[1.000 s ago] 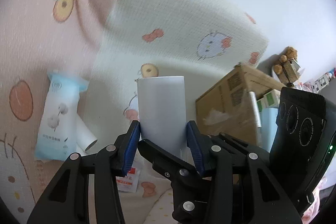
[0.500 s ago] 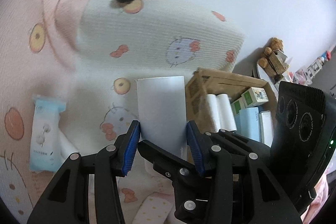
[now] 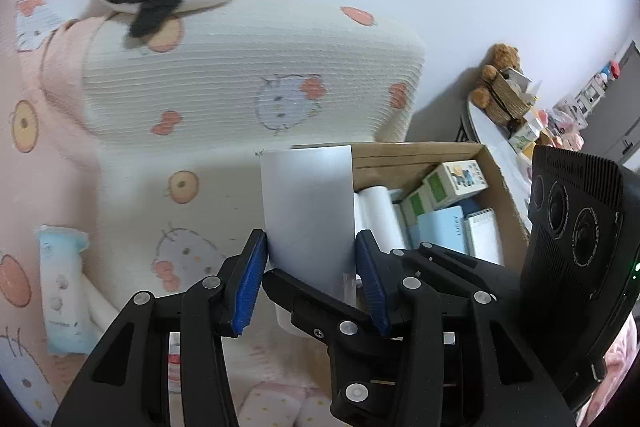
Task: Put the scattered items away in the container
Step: 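Carry the held white paper tube over the cardboard box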
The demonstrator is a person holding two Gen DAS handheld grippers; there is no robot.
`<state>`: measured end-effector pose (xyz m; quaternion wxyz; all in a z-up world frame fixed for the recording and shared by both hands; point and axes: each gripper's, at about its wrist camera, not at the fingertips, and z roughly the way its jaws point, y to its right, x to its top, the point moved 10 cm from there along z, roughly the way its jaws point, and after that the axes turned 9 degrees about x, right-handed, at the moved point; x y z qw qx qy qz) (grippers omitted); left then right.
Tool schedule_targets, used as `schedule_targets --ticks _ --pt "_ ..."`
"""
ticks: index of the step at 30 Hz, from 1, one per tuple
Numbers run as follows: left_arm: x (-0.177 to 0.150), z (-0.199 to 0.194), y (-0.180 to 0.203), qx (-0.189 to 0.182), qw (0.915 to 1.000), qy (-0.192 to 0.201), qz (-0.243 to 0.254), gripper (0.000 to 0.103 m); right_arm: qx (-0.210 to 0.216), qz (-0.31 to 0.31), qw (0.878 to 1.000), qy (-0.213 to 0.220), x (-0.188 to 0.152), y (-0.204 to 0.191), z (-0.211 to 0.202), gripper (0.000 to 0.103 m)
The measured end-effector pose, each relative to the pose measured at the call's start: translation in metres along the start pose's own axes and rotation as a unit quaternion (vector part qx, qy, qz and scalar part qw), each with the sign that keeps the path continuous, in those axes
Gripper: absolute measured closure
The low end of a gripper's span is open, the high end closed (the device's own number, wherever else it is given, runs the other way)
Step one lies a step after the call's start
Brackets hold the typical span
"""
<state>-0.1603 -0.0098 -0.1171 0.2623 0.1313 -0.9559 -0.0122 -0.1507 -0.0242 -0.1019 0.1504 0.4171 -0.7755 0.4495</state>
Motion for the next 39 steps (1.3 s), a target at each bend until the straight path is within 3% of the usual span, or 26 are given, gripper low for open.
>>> schedule_targets --ticks 11,24,31,39 --pt "-0.009 0.025 0.051 -0.024 0.9991 -0.025 0.025 0.053 -0.046 0.025 0.998 -0.035 -0.016 0.044 -0.026 0.063" --pt "0.011 0.048 0.101 -0.075 0.9954 -0.042 0.041 0.053 -0.095 0.046 0.994 -0.041 0.0 0.092 -0.057 0.063" --pt "-0.01 0.075 0.12 -0.118 0.9883 -0.088 0.041 0.054 -0.098 0.082 0.989 -0.075 -0.023 0.12 -0.057 0.063" --pt "-0.006 0.099 0.135 -0.146 0.9837 -0.101 0.026 0.054 -0.12 0.109 0.983 -0.089 -0.031 0.151 -0.062 0.063"
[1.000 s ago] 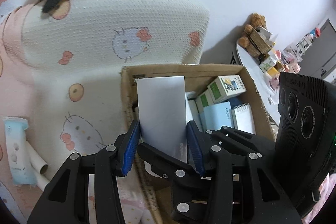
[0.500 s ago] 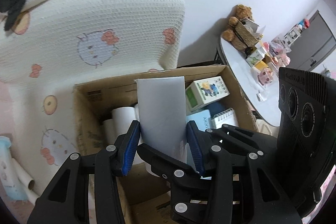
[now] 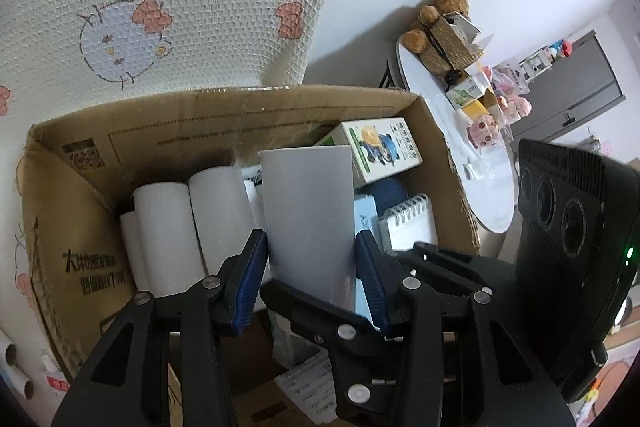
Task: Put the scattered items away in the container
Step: 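Carry the held white paper tube over the cardboard box, then lower the tube beside the paper rolls and open the right gripper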
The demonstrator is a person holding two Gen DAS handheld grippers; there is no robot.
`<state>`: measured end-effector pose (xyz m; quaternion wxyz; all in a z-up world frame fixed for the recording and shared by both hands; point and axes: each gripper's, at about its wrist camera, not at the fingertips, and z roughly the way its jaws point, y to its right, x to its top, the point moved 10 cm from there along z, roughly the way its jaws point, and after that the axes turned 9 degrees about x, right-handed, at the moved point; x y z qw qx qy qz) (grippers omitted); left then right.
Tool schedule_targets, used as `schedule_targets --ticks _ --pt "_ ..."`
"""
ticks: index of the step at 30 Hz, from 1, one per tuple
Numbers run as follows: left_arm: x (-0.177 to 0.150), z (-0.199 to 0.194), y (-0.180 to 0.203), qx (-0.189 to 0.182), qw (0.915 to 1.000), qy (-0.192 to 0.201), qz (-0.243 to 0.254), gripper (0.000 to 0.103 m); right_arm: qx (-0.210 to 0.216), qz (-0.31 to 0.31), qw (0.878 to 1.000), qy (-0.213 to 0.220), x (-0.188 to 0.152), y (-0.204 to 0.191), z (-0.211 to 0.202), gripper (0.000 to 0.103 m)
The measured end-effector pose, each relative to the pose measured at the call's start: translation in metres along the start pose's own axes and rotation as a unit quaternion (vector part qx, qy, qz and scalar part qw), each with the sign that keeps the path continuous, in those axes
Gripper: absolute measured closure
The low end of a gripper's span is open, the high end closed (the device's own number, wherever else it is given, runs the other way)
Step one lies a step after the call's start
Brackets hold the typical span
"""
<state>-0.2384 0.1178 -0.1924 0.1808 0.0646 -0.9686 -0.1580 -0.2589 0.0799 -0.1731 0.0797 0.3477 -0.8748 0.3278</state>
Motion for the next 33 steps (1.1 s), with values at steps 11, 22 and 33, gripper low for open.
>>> schedule_targets --ticks 11,22,33 --pt "0.005 0.02 -0.009 -0.009 0.9993 -0.028 -0.024 0.053 -0.007 -0.007 1.0 -0.014 -0.004 0.009 0.007 0.063" --pt "0.004 0.028 -0.01 -0.029 0.9968 -0.057 -0.048 0.053 -0.012 -0.001 1.0 -0.019 -0.009 0.013 0.008 0.063" --pt "0.005 0.036 -0.01 0.003 0.9962 -0.065 -0.058 0.053 -0.019 -0.026 0.999 -0.022 -0.018 0.006 0.005 0.064"
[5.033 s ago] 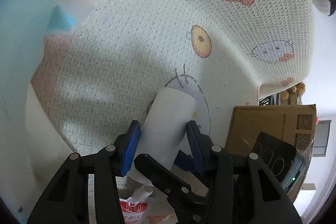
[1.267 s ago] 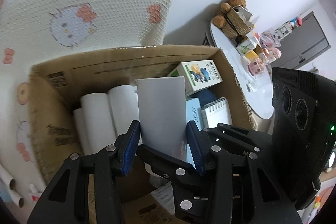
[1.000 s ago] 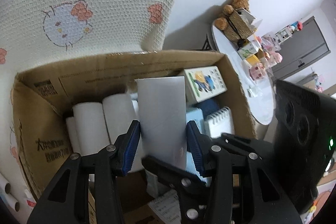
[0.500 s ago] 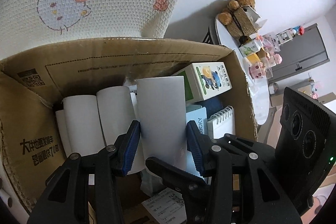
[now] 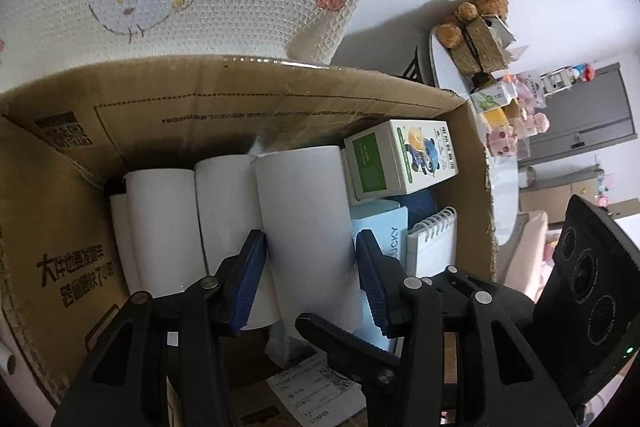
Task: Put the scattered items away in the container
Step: 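Lower the tube beside the paper rolls and open the right gripper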
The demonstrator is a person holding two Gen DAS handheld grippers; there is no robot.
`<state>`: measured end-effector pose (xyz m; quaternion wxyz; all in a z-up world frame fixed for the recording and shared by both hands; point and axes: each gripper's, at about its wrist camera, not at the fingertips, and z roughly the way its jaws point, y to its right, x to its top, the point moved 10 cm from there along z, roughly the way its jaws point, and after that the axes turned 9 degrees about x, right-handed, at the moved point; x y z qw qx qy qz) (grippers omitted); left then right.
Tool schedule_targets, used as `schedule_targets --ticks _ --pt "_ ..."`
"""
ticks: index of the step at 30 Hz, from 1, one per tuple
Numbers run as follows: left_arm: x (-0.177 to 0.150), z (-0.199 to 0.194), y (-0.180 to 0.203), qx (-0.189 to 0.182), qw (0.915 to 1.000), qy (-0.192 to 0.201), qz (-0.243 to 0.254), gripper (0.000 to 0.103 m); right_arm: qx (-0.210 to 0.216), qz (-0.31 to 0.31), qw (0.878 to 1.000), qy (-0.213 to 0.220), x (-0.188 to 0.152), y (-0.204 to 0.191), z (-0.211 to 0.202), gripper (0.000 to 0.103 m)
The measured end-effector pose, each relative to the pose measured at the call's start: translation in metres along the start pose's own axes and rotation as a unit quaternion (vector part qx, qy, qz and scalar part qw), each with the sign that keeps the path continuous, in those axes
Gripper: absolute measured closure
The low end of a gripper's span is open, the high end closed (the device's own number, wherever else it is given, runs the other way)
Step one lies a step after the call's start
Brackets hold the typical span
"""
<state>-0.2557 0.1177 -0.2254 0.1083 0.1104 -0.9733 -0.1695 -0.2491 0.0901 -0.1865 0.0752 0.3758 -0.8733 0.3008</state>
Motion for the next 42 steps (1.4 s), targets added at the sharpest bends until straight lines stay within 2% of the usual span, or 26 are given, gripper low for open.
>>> schedule_targets --ticks 6,8,9,10,13,17,18,20,26,30,35,39,41,42 --pt "0.004 -0.012 -0.004 0.008 0.9994 0.033 -0.001 0.053 -0.016 -0.018 1.0 0.002 -0.002 -0.002 0.001 0.065" --pt "0.005 -0.016 -0.005 0.01 0.9992 0.04 -0.001 0.063 -0.014 -0.016 1.0 0.002 -0.003 -0.002 0.001 0.066" --pt "0.004 -0.016 -0.006 0.011 0.9992 0.04 0.0 0.074 -0.012 -0.014 1.0 0.002 -0.004 -0.002 0.001 0.066" --pt "0.003 -0.016 -0.004 0.009 0.9992 0.039 0.004 0.078 -0.011 -0.012 1.0 0.002 -0.004 -0.002 0.001 0.066" --pt "0.002 -0.015 -0.002 0.015 0.9989 0.042 0.015 0.08 -0.011 -0.011 1.0 0.005 -0.002 0.006 -0.009 0.065" --pt "0.002 -0.015 -0.002 0.013 0.999 0.04 0.014 0.08 -0.013 -0.02 1.0 0.014 -0.005 -0.003 -0.021 0.066" --pt "0.002 -0.015 -0.003 0.012 0.999 0.04 0.014 0.08 -0.012 -0.022 1.0 0.016 -0.004 -0.004 -0.023 0.067" --pt "0.002 -0.015 -0.002 0.014 0.9988 0.042 0.018 0.08 -0.016 -0.031 0.999 0.015 -0.005 -0.003 -0.024 0.08" --pt "0.001 -0.01 -0.003 0.029 0.9982 0.045 0.025 0.083 -0.022 -0.038 0.999 0.005 -0.001 -0.004 -0.012 0.082" --pt "-0.002 0.001 -0.009 0.035 0.9989 0.026 0.018 0.088 -0.024 -0.037 0.999 -0.004 -0.003 0.006 -0.007 0.083" --pt "0.0 0.005 -0.017 0.045 0.9985 0.031 0.009 0.089 -0.028 -0.041 0.999 -0.01 0.005 0.005 0.006 0.083" --pt "0.003 -0.008 -0.017 0.045 0.9974 0.057 0.002 0.088 -0.026 -0.033 0.999 -0.01 0.006 0.003 0.005 0.083" --pt "0.006 -0.018 -0.017 0.062 0.9949 0.079 0.006 0.08 -0.031 -0.026 0.999 0.003 0.007 0.005 -0.005 0.083" --pt "0.006 -0.022 -0.016 0.064 0.9943 0.085 0.007 0.07 -0.034 -0.026 0.999 0.013 0.013 0.002 -0.006 0.083"
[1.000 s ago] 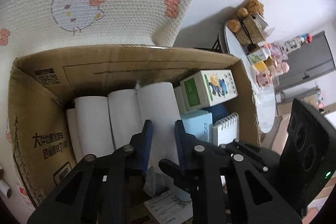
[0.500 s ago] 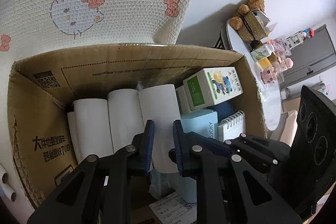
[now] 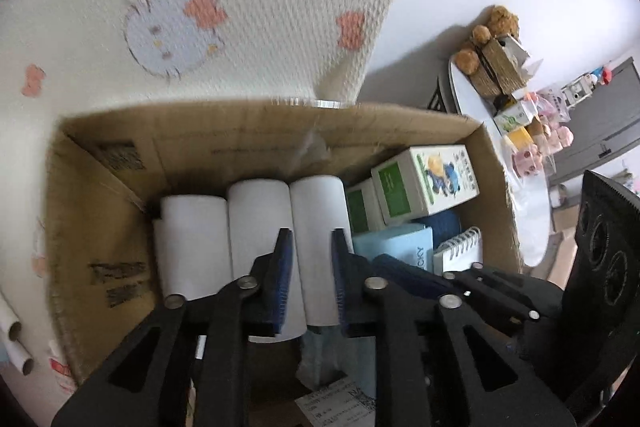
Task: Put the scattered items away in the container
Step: 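Lower the tube beside the paper rolls and open the right gripper, then move the right tool back toward the remaining tubes on the bed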
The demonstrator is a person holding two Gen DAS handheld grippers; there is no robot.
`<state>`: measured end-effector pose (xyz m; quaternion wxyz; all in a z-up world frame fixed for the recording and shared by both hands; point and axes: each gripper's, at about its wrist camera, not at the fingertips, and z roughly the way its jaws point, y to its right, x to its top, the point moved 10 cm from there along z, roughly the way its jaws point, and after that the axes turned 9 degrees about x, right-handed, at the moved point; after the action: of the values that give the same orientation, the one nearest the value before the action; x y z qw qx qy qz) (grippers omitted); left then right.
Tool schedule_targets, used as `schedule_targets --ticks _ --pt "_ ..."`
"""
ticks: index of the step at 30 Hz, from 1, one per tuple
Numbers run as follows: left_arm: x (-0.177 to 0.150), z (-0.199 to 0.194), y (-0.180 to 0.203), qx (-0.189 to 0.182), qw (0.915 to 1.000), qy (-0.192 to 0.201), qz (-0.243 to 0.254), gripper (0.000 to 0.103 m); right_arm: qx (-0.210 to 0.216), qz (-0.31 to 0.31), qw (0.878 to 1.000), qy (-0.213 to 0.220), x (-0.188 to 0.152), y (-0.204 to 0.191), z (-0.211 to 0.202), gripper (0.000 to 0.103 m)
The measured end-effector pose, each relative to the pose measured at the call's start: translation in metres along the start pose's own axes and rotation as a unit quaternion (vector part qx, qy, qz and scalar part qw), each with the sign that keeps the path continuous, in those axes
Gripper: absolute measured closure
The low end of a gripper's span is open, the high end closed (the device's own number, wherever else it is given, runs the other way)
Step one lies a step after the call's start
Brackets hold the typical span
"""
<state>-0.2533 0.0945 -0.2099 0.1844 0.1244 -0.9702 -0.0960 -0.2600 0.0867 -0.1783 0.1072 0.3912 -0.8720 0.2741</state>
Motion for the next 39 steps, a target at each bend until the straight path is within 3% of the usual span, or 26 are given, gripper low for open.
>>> schedule_targets --ticks 1,3,8,12,16,21,27,31,36,39 --pt "0.001 -0.004 0.001 0.001 1.0 0.005 0.001 0.059 -0.002 -0.001 1.0 0.006 0.002 -0.001 -0.003 0.083" --pt "0.002 -0.012 0.003 -0.006 0.9999 0.011 0.006 0.055 -0.007 -0.004 1.0 0.016 0.006 -0.004 -0.009 0.083" --pt "0.006 -0.035 0.001 0.0 0.9984 0.053 0.017 0.055 -0.029 -0.018 0.999 0.022 0.008 -0.015 -0.016 0.083" --pt "0.004 -0.06 -0.006 0.005 0.9953 0.093 0.025 0.055 -0.023 -0.029 0.999 0.031 0.004 -0.03 -0.021 0.083" --pt "0.006 -0.089 -0.026 0.014 0.9893 0.145 0.002 0.055 -0.028 -0.056 0.997 0.053 0.005 -0.051 -0.033 0.083" --pt "0.003 -0.109 -0.05 0.01 0.9869 0.16 -0.019 0.06 -0.035 -0.078 0.995 0.057 0.01 -0.071 -0.032 0.082" --pt "-0.008 -0.133 -0.078 0.033 0.9809 0.191 -0.016 0.064 -0.044 -0.081 0.994 0.056 0.008 -0.089 -0.031 0.078" --pt "-0.012 -0.149 -0.104 0.026 0.9789 0.199 -0.04 0.065 -0.036 -0.09 0.993 0.062 0.016 -0.116 -0.028 0.066" --pt "-0.019 -0.171 -0.148 0.027 0.9708 0.221 -0.091 0.065 0.0 -0.123 0.988 0.092 0.032 -0.162 -0.032 0.063" --pt "-0.028 -0.181 -0.177 0.045 0.9653 0.232 -0.111 0.064 -0.005 -0.143 0.985 0.093 0.034 -0.18 -0.026 0.063"
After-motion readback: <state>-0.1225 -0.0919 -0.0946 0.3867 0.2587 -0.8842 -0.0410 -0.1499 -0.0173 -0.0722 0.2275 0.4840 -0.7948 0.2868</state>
